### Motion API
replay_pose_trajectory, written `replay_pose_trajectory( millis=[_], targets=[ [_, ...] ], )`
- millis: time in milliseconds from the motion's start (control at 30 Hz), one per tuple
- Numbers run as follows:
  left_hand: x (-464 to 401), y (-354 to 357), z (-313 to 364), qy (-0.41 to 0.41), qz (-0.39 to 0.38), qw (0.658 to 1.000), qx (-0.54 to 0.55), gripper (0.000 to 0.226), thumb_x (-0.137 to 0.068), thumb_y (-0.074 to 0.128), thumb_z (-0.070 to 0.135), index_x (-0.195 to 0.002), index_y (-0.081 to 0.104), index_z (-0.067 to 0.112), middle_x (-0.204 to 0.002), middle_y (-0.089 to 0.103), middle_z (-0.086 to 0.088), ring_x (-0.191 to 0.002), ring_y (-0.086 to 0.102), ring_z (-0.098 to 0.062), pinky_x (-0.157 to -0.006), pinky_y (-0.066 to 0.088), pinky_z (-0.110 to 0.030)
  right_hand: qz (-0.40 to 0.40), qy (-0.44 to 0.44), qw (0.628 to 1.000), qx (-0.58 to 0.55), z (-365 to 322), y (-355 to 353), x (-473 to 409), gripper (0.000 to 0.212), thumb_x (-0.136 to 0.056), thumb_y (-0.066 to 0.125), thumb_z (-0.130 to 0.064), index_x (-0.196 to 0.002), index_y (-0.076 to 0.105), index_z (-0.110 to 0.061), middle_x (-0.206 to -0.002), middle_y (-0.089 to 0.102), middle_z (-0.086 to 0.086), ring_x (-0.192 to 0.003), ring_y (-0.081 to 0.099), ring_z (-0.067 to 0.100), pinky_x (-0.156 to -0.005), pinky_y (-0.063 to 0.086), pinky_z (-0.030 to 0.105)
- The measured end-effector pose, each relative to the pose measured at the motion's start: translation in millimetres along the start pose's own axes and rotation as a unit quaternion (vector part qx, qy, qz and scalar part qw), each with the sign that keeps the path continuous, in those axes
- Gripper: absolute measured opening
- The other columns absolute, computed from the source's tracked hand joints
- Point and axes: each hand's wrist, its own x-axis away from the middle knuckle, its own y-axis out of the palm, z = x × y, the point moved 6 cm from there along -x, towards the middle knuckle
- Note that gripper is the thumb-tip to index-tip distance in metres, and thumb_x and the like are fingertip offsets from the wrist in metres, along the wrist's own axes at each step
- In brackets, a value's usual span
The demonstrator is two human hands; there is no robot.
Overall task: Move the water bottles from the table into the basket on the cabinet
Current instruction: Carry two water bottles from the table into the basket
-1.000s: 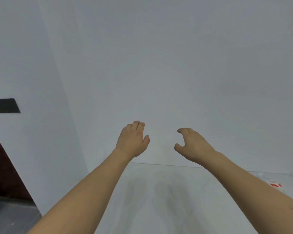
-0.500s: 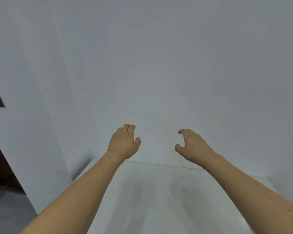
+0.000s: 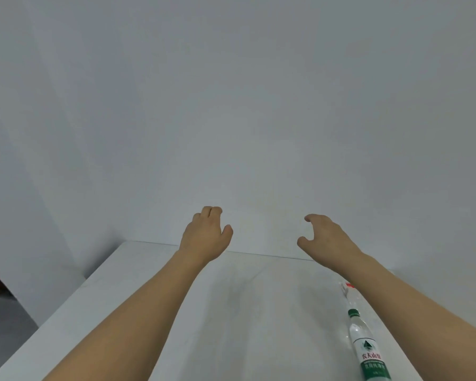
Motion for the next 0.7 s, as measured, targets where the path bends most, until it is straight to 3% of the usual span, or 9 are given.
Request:
replay_pose_trajectory(
  millis=[167, 433, 700],
  targets=[
    [1.2, 42.9, 33.3, -0.01, -0.053, 0.998, -0.014, 0.052, -0.098, 0.045, 0.035, -0.145, 0.038, 0.011, -0.148, 0.039, -0.003, -0.125, 0.043, -0.025, -0.091, 0.045, -0.038, -0.028, 0.035, 0.999, -0.015, 63.4, 2.1, -10.0, 0.063, -0.091, 0.055, -0.032, -0.147, 0.034, -0.013, -0.151, 0.037, 0.006, -0.132, 0.041, 0.026, -0.103, 0.038, 0.037],
    [-7.8, 106.1, 90.4, -0.117, -0.087, 0.989, -0.006, 0.052, -0.098, 0.046, 0.034, -0.144, 0.038, 0.011, -0.145, 0.042, -0.007, -0.121, 0.046, -0.027, -0.092, 0.045, -0.039, -0.079, 0.092, 0.992, 0.018, 201.4, -0.5, -43.5, 0.058, -0.089, 0.055, -0.033, -0.14, 0.04, -0.009, -0.138, 0.047, 0.012, -0.119, 0.049, 0.033, -0.094, 0.044, 0.039],
    [9.7, 233.8, 156.3, -0.198, -0.254, 0.945, 0.056, 0.063, -0.097, 0.047, 0.043, -0.149, 0.031, 0.012, -0.149, 0.038, -0.007, -0.121, 0.051, -0.026, -0.093, 0.045, -0.036, -0.194, 0.159, 0.968, -0.031, 305.7, 67.5, -73.8, 0.058, -0.086, 0.056, -0.032, -0.135, 0.041, -0.004, -0.126, 0.051, 0.015, -0.107, 0.055, 0.031, -0.091, 0.048, 0.04]
  ],
)
